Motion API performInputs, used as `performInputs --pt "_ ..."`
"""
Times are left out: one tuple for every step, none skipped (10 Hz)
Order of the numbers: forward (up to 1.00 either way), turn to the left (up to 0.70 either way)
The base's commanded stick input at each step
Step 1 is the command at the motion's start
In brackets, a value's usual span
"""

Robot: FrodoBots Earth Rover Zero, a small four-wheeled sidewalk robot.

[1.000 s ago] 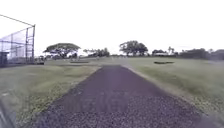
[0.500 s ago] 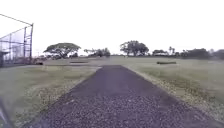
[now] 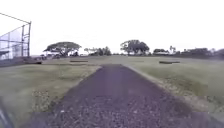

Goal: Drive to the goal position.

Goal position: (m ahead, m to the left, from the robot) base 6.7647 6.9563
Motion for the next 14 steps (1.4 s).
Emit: performInputs --pt "0.7 -0.05" --pt "0.7 0.0" --pt "0.7 0.0" --pt "0.7 0.0" --pt "0.7 0.0" --pt "0.7 0.0" --pt "0.7 0.0" --pt "0.7 0.0" --pt "0.7 0.0" --pt "0.7 0.0" --pt "0.7 0.0" --pt "0.7 0.0" --pt "0.7 -0.01" --pt "0.7 -0.02"
